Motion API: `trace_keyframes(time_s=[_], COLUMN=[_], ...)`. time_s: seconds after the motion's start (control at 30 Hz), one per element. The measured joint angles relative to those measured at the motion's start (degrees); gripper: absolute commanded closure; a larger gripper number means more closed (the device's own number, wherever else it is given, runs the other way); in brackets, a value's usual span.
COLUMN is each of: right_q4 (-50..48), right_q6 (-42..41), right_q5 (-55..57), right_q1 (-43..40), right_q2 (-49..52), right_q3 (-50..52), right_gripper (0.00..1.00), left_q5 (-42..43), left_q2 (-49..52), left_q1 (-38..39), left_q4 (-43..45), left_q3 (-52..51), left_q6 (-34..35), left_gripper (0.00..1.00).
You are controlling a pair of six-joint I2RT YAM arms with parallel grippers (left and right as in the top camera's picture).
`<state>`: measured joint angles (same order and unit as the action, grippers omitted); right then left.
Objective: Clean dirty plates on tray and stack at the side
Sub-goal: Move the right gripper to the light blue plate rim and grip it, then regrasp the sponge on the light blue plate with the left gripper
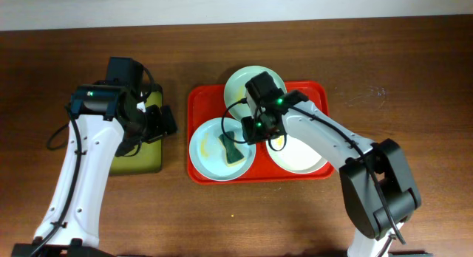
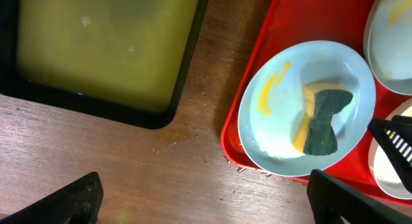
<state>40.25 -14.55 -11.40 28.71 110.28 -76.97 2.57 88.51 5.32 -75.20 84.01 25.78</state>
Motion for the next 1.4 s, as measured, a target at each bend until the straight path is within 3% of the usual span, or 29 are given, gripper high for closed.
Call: trace_keyframes(time_s=[0.3,0.5,0.67,0.83,1.0,1.13,1.27,1.3,1.4], right_q4=[-2.71,-5.03,-5.20,-5.42,-6.34,-6.49,-7.52,-7.91,-8.26], right_q6=[2.73,3.17,3.21,3.19,3.37,3.21,3.23,3.21,3.02], right_q5=[0.04,0.22,0.22,0.24,0.26,0.26,0.26,0.22,0.07], right_q1=[0.00,0.00,0.00,0.00,0.00,0.00,0.00,0.00,-0.13], right_q2=[0.48,2.97,3.52,3.52,3.58,3.69,3.93,3.93,3.93], right_q3=[1.25,2.56,3.06,3.06,3.13,3.17,3.87,3.93,4.02], right_gripper=[0.60,0.67,0.70,0.71,0.80,0.81,0.92,0.96,0.96], left_q5=[0.63,1.73,1.95,1.97,5.16,9.44,11.04,11.43,11.74], left_q2=[0.00,0.00,0.00,0.00,0.00,0.00,0.00,0.00,0.00], left_q1=[0.00,0.00,0.00,0.00,0.00,0.00,0.02,0.28,1.77], left_q4=[0.00,-0.04,0.00,1.38,5.73,8.55,9.44,9.90,12.31], left_q3=[0.00,0.00,-0.15,-3.98,-8.90,-11.34,-12.70,-13.38,-14.56], left_q6=[0.00,0.00,0.04,-0.22,-1.95,-4.66,-5.42,-5.68,-5.86], left_gripper=[0.01,0.01,0.15,0.16,0.16,0.32,0.49,0.49,0.44])
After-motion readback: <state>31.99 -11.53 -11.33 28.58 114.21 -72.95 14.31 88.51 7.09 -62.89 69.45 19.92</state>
